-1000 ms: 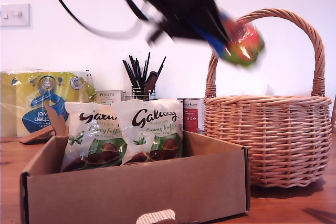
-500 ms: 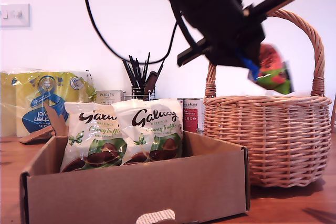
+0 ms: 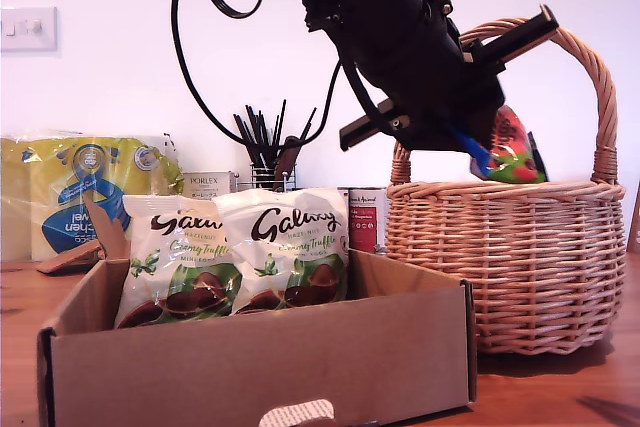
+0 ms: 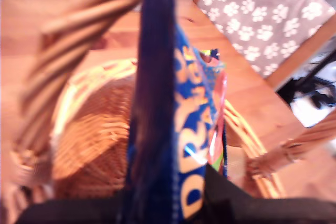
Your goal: Move the bags of Easter eggs from the cardboard box on the left into the woven basket on the right side.
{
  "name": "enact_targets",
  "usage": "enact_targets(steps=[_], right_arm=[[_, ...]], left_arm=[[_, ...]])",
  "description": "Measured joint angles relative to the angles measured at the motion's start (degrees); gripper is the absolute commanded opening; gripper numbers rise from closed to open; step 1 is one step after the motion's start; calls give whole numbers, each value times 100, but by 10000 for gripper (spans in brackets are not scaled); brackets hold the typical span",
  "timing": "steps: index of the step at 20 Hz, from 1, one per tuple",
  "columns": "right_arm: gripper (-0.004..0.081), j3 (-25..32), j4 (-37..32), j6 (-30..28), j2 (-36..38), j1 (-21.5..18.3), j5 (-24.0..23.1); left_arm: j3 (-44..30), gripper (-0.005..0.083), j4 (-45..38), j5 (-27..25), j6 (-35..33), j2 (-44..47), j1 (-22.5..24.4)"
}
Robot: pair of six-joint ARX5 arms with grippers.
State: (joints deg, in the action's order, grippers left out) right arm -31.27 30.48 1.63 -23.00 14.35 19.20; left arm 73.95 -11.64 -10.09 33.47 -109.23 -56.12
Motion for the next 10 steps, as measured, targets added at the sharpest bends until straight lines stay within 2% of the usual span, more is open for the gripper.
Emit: enact_targets(steps=[2,5,6,10], right_arm=[[-13,0,-2,0,0,0,0],[-13,0,0,0,0,0,0],[-13,0,0,0,0,0,0],[-13,0,0,2,0,0,264]], left_arm=[[0,111,7,70,264,0,-26],[0,314,9,-11,350,0,-55],[0,352,13,-63,352,0,-55],[0,379,28,-146,352,0,-46]])
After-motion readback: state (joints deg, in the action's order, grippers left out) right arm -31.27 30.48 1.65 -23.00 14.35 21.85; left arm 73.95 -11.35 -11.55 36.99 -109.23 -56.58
